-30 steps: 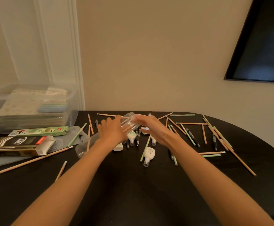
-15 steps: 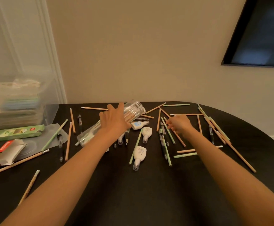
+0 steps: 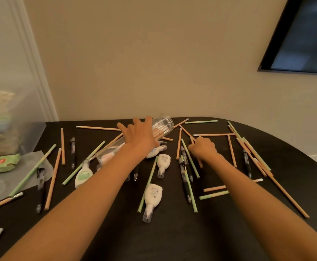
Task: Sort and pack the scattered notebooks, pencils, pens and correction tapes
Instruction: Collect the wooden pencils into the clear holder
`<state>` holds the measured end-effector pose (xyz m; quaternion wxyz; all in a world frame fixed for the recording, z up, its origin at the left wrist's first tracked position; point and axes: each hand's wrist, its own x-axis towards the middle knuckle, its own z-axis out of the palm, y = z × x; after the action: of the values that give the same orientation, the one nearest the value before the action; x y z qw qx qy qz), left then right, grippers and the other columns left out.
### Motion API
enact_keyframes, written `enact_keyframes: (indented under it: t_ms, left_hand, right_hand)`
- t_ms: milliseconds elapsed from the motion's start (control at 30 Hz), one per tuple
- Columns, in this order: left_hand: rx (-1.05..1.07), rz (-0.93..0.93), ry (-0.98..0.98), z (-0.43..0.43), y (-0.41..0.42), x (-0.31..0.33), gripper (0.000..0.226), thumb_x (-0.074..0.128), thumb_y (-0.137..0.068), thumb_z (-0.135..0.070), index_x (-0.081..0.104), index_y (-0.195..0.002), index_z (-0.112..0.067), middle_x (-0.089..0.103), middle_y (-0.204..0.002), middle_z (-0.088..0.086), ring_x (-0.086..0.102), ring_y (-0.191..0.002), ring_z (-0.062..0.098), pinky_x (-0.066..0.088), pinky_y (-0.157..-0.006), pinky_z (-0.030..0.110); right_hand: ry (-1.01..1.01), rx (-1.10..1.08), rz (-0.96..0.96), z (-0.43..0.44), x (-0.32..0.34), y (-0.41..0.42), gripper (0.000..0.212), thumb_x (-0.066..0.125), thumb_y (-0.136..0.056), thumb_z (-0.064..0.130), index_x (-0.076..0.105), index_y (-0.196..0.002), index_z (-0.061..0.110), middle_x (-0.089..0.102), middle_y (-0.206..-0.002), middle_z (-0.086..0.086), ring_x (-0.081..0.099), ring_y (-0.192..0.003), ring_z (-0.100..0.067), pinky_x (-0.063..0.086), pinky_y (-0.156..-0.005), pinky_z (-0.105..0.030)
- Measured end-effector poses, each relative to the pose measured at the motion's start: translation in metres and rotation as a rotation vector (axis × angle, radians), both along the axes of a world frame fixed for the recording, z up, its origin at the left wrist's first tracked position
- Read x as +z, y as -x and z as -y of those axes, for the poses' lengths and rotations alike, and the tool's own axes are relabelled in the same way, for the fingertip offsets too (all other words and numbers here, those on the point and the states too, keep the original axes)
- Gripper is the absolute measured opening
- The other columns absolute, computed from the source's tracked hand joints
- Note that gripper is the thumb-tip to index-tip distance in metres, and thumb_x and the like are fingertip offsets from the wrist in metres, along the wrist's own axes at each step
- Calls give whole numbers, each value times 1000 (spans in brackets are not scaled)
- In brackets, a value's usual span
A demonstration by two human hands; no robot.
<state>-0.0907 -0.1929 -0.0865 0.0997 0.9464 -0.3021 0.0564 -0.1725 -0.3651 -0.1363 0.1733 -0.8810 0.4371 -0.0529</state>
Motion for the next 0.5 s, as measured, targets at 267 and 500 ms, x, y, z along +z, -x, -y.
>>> enact_keyframes:
  t_ms: [267, 500]
  left_hand:
    - [19, -26, 59, 3, -41, 3, 68, 70, -74, -43, 35, -127, -22, 45, -122, 10, 51, -110, 30, 23, -103, 54]
    - [-8, -30, 12, 20, -61, 3, 71, 70, -72, -46, 34, -128, -22, 45, -122, 10, 50, -110, 30, 26, -101, 52]
  right_hand:
    - [-83, -47, 146, -4, -2, -52, 30, 50, -93, 13, 52, -119, -1, 58, -118, -18, 57, -109, -30, 46, -80, -33]
    - [-258, -131, 210, 8, -7, -79, 34, 56, -89, 27, 53, -115, 5, 60, -93, -8, 60, -95, -23, 49, -79, -32]
